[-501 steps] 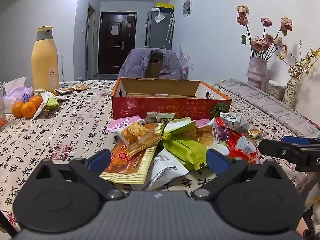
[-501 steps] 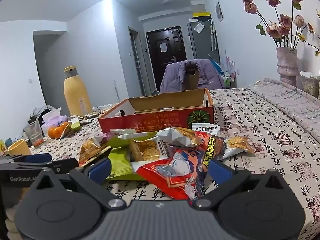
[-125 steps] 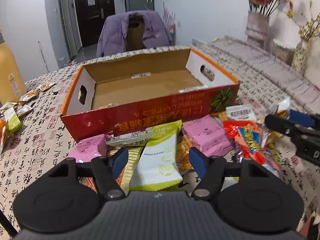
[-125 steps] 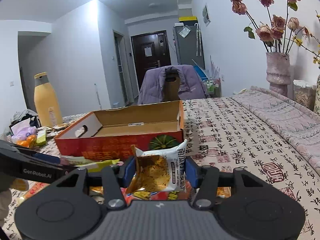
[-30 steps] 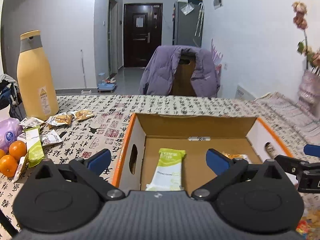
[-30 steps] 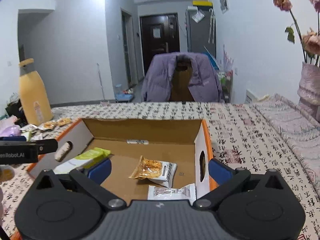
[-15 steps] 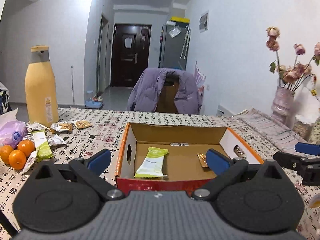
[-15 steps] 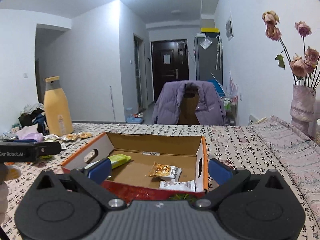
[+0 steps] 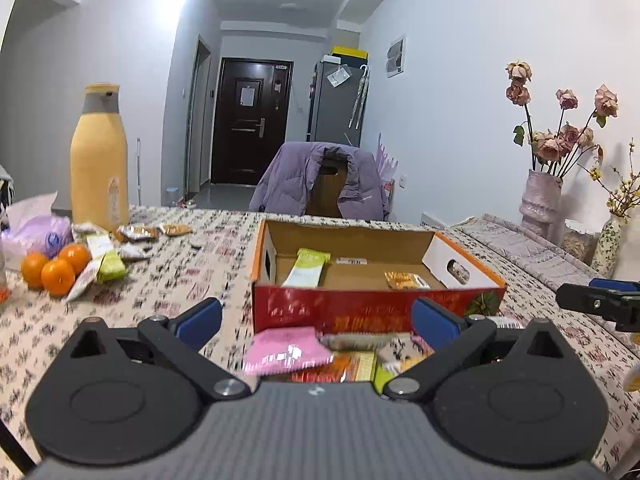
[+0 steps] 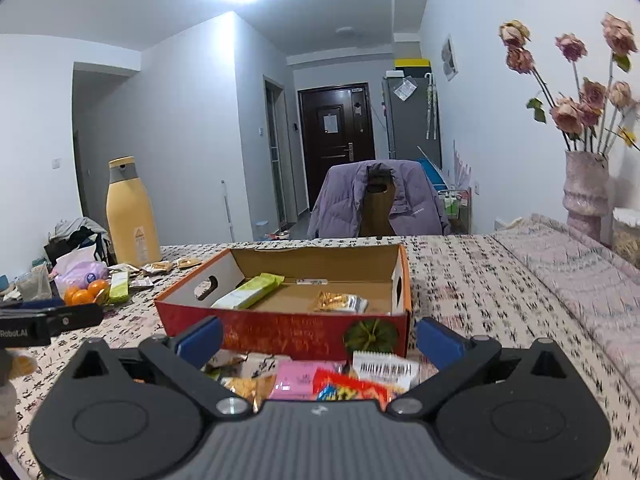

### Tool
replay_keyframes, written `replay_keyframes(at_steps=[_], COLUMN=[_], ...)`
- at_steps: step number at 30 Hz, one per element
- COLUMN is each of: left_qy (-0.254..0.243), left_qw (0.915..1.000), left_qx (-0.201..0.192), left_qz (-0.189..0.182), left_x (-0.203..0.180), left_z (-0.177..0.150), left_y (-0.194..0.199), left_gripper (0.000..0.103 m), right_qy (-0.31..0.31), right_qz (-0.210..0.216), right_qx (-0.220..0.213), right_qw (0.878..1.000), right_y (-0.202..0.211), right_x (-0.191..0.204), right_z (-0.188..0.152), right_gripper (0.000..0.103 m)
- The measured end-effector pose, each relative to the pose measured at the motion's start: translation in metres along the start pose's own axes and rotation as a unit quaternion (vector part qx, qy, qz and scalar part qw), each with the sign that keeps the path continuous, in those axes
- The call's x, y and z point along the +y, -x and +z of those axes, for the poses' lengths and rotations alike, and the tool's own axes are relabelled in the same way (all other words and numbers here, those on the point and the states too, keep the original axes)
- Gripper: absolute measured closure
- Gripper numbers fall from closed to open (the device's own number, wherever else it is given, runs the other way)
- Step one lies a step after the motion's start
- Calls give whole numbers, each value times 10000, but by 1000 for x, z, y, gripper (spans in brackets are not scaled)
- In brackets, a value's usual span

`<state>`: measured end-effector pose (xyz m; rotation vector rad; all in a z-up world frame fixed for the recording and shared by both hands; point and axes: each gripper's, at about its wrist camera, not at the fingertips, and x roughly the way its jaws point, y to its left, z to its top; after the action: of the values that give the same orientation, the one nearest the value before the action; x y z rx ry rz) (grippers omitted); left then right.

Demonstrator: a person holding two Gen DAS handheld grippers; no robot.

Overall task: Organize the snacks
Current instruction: 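Move both tools back over the snack pile, then grasp the orange-and-blue chip bag with the right gripper and lift it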

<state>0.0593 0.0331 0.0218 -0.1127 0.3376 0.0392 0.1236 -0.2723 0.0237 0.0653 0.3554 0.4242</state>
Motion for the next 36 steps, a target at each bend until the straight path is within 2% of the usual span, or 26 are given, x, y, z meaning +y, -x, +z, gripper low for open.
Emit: replay_keyframes(at_steps=[3,6,13,28,30,34,36], left_qy=[67,185,39,-58,-48,-21,-26], left_qw=[10000,9997,9998,9989,9988,9984,9982], left_qx=[50,149,176,410,448,521,546], left_qz=[46,-57,-78,-225,-212,-219,-245], left_x=[4,7,4,-5,-4,-2,-2], left_z=[-11,-21,-31,-44,-44,-47,-48], left_y=[3,7,13,10,9,6,6], left_gripper=[0,0,0,0,0,0,0], right_qy=[-104,-186,-216,-667,-641,-730,-716], right_qz=[-57,-80,-244,-550,-546,-428,-440], right_qx=[-26,92,375,1271,1329,1470,1475], right_qw=[9999,9998,9988,9881,9875,9855,9855], right_y=[9,13,18,-30,-35,-39,-37], right_x=[-1,-4,-6,-6,-3,-1,-1], right_z=[-14,-27,-44,-57,-59,-66,-67], right_gripper=[0,0,0,1,6,24,29])
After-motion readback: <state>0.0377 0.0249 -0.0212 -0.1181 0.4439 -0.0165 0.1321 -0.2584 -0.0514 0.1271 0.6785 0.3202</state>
